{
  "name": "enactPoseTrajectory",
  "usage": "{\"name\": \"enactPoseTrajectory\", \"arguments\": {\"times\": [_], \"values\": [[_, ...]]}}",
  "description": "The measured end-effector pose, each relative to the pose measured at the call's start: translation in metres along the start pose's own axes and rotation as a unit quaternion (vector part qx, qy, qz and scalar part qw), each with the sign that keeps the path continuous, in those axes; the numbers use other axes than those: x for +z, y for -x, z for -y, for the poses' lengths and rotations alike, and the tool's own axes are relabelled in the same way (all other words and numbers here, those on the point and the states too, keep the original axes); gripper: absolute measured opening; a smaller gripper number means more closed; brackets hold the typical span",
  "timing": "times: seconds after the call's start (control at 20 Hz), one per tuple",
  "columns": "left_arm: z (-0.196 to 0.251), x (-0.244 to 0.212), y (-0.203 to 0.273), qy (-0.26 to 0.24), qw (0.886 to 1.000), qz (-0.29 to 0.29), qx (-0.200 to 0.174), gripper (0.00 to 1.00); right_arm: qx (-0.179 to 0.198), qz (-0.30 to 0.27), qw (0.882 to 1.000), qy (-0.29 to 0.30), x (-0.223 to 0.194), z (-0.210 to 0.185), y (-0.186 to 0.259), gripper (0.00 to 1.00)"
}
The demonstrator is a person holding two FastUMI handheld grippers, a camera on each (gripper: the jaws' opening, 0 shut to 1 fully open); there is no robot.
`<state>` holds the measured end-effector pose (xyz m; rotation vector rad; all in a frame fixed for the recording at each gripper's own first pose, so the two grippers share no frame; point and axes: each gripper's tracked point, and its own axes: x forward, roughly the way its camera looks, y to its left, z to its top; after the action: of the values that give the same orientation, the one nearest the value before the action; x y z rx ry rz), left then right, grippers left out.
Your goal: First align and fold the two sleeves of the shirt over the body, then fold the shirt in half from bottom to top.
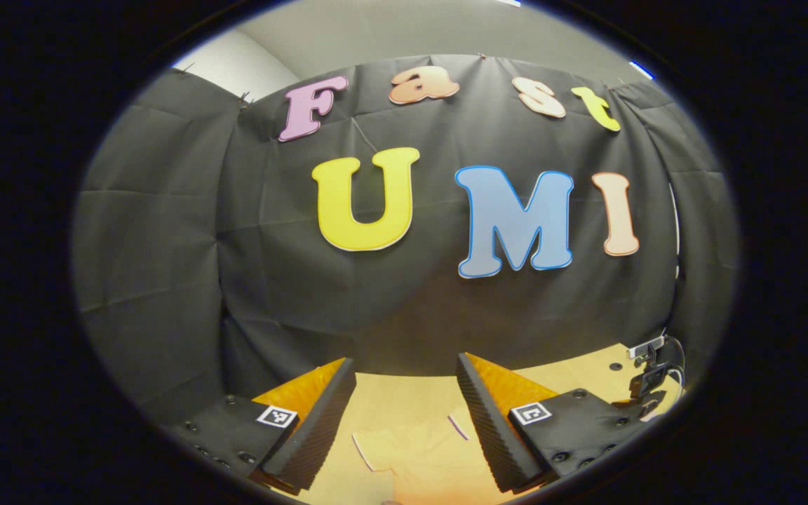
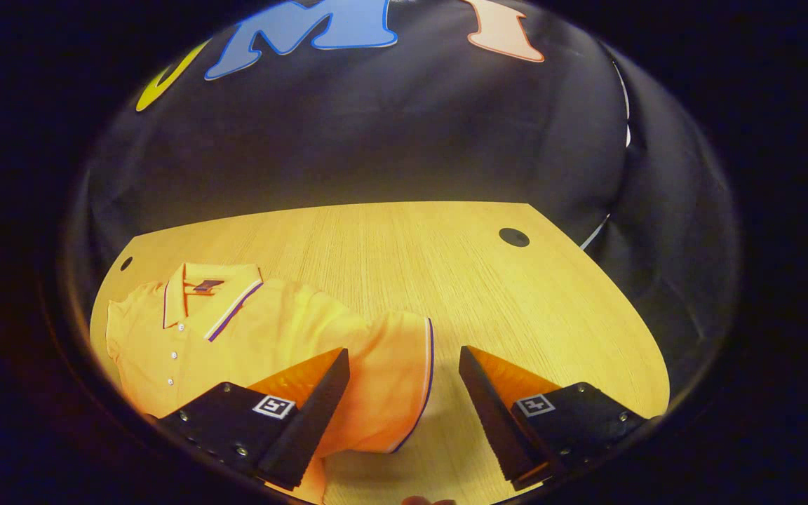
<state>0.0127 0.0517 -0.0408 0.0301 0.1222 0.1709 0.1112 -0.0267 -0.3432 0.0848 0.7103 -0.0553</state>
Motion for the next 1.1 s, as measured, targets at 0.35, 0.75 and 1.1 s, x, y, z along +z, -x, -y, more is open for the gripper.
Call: {"name": "enactPoseTrajectory", "arguments": {"times": [0.35,0.75,1.1], "values": [[-0.001,-0.01,-0.009,0.001,1.0,-0.011,0.006,0.95,0.012,-0.04,0.999,-0.01,-0.02,-0.007,-0.016,0.99],[0.006,-0.018,-0.014,0.011,1.0,-0.019,-0.001,0.95,0.025,-0.048,0.998,-0.024,-0.017,-0.009,-0.022,0.76],[0.006,-0.016,-0.011,0.002,1.0,-0.017,0.0,0.95,0.024,-0.068,0.997,-0.038,-0.013,-0.018,-0.023,0.06]]}}
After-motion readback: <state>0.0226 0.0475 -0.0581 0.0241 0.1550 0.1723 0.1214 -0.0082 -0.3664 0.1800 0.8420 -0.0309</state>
